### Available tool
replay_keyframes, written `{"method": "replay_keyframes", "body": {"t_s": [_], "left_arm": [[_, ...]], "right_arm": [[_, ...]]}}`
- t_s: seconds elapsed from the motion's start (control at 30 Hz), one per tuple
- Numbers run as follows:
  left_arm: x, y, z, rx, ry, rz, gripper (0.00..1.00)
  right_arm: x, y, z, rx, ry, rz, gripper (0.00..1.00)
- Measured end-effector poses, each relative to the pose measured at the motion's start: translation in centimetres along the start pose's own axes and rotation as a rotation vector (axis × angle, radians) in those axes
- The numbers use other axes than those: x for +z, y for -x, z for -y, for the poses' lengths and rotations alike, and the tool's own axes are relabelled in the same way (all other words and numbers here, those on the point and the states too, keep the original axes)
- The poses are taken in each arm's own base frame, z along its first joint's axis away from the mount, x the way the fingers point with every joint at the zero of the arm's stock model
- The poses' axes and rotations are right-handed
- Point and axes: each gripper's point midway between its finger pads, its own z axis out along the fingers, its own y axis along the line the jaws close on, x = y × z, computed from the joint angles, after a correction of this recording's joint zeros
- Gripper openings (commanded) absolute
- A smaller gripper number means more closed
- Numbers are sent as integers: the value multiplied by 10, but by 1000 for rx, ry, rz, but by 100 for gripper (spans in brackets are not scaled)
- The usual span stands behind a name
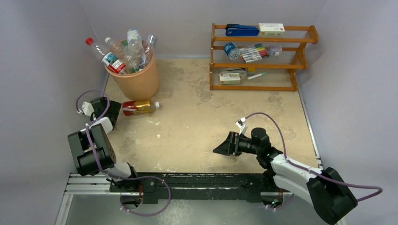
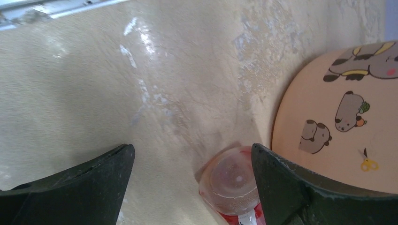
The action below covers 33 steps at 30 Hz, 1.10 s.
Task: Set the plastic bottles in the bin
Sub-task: Pick up the plastic bottle at the center of the board.
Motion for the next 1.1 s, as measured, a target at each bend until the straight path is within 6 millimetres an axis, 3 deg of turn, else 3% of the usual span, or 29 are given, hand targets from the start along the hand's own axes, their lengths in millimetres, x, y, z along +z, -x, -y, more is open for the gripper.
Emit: {"method": "replay_keyframes", "body": {"t_s": [0.23,0.5,0.67,0.93,1.1], "left_arm": [[-2,-16,12,34,-70,-41,92],[-33,-47,11,102,-127,-93,91],[-48,-59,20,151,-173,-105,90],[-74,-105,31,257,-253,-174,89],[-82,-107,25,287,-254,-171,91]], "right_arm": [[3,-6,8,26,-28,-28,100],[8,-4,8,34,-38,-48,100],[14,3,2,22,-30,-50,100],[21,8,-1,10,-24,-55,100],[24,6,-1,8,-23,-63,100]]}}
